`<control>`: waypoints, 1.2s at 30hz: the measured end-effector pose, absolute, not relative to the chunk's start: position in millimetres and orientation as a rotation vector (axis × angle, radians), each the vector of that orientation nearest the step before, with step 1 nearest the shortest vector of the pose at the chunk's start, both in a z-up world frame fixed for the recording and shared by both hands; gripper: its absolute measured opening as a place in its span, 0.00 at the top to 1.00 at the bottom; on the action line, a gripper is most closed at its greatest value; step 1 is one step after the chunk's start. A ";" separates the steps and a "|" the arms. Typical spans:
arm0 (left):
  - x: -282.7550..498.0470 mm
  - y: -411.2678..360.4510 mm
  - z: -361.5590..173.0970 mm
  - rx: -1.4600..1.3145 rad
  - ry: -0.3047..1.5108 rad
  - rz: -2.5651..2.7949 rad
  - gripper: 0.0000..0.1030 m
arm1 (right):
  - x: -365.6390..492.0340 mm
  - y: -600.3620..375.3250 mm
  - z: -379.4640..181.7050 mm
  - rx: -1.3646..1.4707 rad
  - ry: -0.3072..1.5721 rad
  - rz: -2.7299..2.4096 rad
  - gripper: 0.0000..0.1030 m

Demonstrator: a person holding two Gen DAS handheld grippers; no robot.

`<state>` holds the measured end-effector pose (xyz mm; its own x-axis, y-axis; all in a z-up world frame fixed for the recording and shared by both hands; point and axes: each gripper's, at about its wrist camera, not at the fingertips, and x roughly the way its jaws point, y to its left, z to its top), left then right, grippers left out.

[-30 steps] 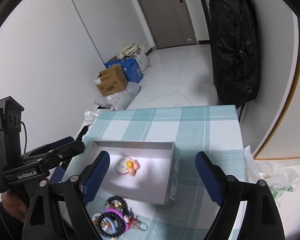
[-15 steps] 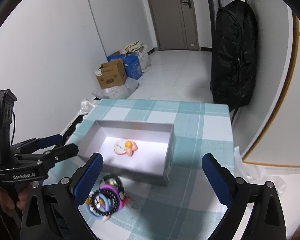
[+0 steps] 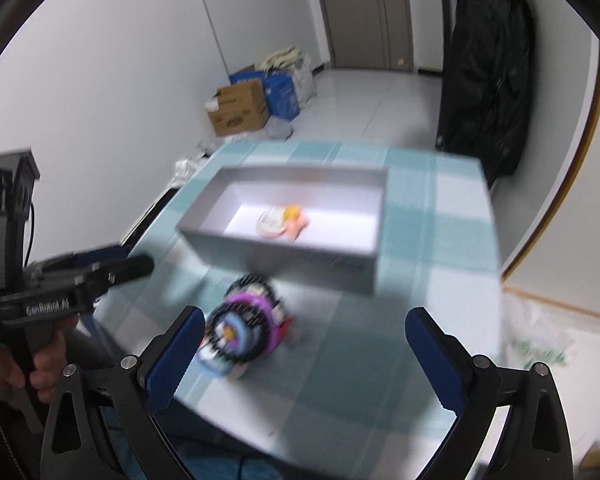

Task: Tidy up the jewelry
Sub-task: 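Withdraw both tools from the box back toward the jewelry pile, then grasp the black beaded bracelet with the right tool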

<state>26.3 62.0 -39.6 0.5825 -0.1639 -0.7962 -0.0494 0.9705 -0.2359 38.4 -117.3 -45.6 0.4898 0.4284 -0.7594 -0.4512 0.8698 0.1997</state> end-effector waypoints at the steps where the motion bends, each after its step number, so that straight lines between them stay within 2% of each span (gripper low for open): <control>1: 26.4 63.5 -40.0 -0.256 0.954 -0.075 0.24 | 35.7 -112.3 -48.9 -0.027 0.931 0.544 0.02; 7: 17.3 67.5 -42.3 -0.274 0.967 -0.098 0.24 | 28.2 -87.4 -67.4 -0.054 0.998 0.595 0.05; 9: 16.7 71.4 -42.4 -0.273 0.967 -0.100 0.24 | 27.3 -78.5 -71.7 -0.091 1.005 0.602 0.15; 13: 19.1 80.0 -48.0 -0.307 0.986 -0.094 0.24 | 32.9 -67.6 -81.6 -0.082 1.043 0.629 0.28; 15: 19.3 84.2 -50.6 -0.316 0.995 -0.091 0.24 | 37.6 -64.9 -85.6 -0.068 1.070 0.633 0.38; 20: 21.4 88.5 -58.0 -0.345 1.043 -0.108 0.24 | 46.2 -63.3 -88.4 -0.037 1.090 0.606 0.49; 26: 26.0 83.8 -71.9 -0.359 1.135 -0.139 0.24 | 51.3 -61.5 -92.7 -0.024 1.117 0.601 0.54; 36: 21.8 69.3 -63.6 -0.299 1.107 -0.198 0.24 | 57.4 -79.3 -96.4 0.133 1.174 0.622 0.57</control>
